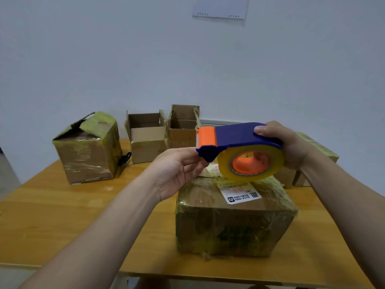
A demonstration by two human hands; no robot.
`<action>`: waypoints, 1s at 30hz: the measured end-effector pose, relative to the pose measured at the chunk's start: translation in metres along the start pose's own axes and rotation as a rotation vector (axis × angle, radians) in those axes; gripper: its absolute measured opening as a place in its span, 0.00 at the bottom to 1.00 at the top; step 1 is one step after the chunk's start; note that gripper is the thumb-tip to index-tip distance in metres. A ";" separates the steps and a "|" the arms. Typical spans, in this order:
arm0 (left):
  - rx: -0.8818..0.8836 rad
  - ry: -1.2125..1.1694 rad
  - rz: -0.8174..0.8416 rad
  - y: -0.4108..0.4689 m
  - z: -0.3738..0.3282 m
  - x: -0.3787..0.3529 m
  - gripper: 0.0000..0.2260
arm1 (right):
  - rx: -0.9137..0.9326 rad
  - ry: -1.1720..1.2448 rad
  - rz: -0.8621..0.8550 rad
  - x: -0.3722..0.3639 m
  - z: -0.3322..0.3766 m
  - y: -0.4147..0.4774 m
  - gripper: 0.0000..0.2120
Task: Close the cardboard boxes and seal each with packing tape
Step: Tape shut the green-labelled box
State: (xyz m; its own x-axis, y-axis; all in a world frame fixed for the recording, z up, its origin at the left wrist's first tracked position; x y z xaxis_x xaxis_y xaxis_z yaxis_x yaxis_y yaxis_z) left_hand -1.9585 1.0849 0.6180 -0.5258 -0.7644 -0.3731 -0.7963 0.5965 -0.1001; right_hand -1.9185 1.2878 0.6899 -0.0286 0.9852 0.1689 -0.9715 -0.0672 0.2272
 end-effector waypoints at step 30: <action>0.050 0.334 -0.128 -0.006 -0.003 0.024 0.08 | -0.289 -0.131 0.183 -0.025 0.026 -0.006 0.12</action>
State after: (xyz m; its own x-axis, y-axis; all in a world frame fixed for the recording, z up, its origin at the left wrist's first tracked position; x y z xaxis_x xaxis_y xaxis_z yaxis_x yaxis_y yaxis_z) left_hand -1.9669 1.0626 0.6123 -0.4978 -0.8666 -0.0332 -0.8508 0.4955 -0.1750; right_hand -1.9059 1.2595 0.7089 -0.1961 0.9312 0.3072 -0.9800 -0.1749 -0.0954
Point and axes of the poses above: each hand's wrist, its own y-axis towards the middle knuckle, its own x-axis out of the back of the hand, z = x × y, the point moved 9 cm from there along y, towards the middle knuckle, and after that the axes turned 5 degrees about y, right-handed, at the moved point
